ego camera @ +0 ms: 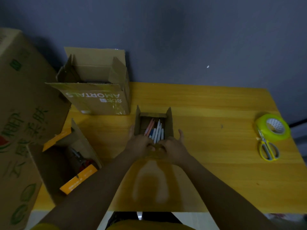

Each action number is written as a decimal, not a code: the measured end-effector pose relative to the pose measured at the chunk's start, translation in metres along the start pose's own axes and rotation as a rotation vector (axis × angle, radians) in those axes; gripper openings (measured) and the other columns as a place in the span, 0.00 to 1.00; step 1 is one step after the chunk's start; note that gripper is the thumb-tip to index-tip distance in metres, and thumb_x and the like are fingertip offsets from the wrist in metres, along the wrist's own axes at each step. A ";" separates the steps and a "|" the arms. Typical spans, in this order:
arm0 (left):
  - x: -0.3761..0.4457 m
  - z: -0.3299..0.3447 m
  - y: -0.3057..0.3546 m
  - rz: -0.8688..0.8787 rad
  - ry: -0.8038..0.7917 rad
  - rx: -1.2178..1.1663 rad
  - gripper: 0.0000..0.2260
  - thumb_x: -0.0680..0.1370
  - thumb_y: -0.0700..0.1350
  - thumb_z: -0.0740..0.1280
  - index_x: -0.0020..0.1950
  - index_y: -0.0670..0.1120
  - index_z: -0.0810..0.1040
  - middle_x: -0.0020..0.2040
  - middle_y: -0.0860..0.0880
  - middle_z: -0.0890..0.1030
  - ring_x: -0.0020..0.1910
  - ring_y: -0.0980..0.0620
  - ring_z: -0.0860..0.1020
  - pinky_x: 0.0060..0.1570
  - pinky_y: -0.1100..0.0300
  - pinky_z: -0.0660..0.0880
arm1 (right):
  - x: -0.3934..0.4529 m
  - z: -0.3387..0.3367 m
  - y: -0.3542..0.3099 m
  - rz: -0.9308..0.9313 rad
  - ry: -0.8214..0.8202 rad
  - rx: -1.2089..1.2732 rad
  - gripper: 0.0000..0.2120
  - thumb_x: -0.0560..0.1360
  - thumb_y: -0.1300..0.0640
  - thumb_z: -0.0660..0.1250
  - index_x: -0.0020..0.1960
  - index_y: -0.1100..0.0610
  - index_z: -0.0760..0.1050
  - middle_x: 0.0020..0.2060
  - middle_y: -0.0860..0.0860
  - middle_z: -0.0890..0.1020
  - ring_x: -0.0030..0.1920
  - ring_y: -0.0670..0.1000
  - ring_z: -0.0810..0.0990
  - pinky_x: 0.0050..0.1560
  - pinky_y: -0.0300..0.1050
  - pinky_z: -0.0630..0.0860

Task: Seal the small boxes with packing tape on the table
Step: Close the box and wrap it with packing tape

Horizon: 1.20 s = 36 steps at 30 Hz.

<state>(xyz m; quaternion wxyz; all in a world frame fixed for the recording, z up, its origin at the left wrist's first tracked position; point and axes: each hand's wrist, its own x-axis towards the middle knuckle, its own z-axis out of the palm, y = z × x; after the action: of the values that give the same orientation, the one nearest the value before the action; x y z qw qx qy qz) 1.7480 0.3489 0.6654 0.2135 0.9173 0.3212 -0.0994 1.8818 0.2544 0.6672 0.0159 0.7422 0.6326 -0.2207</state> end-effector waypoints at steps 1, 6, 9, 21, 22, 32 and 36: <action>0.000 0.000 0.001 0.004 -0.006 0.007 0.10 0.81 0.52 0.61 0.50 0.53 0.83 0.48 0.55 0.82 0.58 0.57 0.76 0.66 0.47 0.27 | -0.002 0.000 0.002 0.004 0.023 -0.009 0.09 0.81 0.53 0.58 0.53 0.50 0.77 0.47 0.47 0.80 0.59 0.49 0.74 0.70 0.62 0.30; -0.001 -0.006 0.010 0.040 -0.049 0.065 0.13 0.82 0.54 0.58 0.46 0.51 0.80 0.45 0.53 0.81 0.54 0.54 0.76 0.69 0.47 0.31 | -0.006 0.003 0.006 0.012 0.064 -0.022 0.11 0.82 0.51 0.57 0.51 0.50 0.78 0.45 0.47 0.81 0.56 0.48 0.76 0.69 0.59 0.29; 0.004 -0.010 0.012 0.054 -0.103 0.122 0.12 0.81 0.53 0.60 0.51 0.49 0.80 0.47 0.51 0.81 0.55 0.52 0.76 0.71 0.48 0.39 | -0.005 0.004 0.006 0.005 0.068 -0.047 0.11 0.81 0.50 0.57 0.49 0.50 0.78 0.45 0.47 0.81 0.56 0.48 0.77 0.67 0.58 0.27; 0.002 -0.022 -0.005 0.254 -0.155 0.604 0.12 0.79 0.42 0.64 0.61 0.51 0.79 0.62 0.49 0.75 0.66 0.46 0.65 0.72 0.44 0.47 | -0.005 -0.025 0.024 -0.185 0.057 -0.125 0.17 0.75 0.54 0.57 0.59 0.52 0.79 0.61 0.48 0.76 0.72 0.50 0.61 0.73 0.59 0.36; 0.002 -0.026 -0.007 0.255 -0.135 0.677 0.13 0.79 0.43 0.64 0.62 0.51 0.78 0.63 0.48 0.73 0.67 0.45 0.64 0.71 0.44 0.50 | -0.005 -0.028 0.025 -0.195 0.028 -0.189 0.16 0.76 0.56 0.59 0.61 0.52 0.78 0.61 0.49 0.75 0.72 0.50 0.60 0.72 0.61 0.33; -0.013 -0.031 -0.018 -0.213 0.198 0.071 0.18 0.80 0.48 0.60 0.70 0.49 0.67 0.68 0.46 0.64 0.66 0.44 0.64 0.61 0.53 0.65 | -0.006 -0.013 0.016 -0.143 0.118 0.304 0.16 0.79 0.61 0.60 0.65 0.56 0.76 0.60 0.53 0.77 0.60 0.53 0.74 0.54 0.43 0.71; -0.004 -0.011 -0.019 -0.411 0.248 -0.316 0.16 0.80 0.52 0.63 0.63 0.45 0.71 0.62 0.44 0.69 0.62 0.44 0.68 0.56 0.54 0.70 | 0.004 -0.017 0.035 0.188 0.470 0.556 0.08 0.79 0.64 0.62 0.55 0.61 0.79 0.51 0.57 0.79 0.46 0.53 0.77 0.48 0.44 0.74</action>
<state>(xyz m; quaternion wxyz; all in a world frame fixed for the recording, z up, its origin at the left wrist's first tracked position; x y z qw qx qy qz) 1.7331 0.3649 0.6706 0.2882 0.7935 0.5355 0.0235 1.9209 0.2565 0.6721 -0.3115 0.8034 0.4640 -0.2054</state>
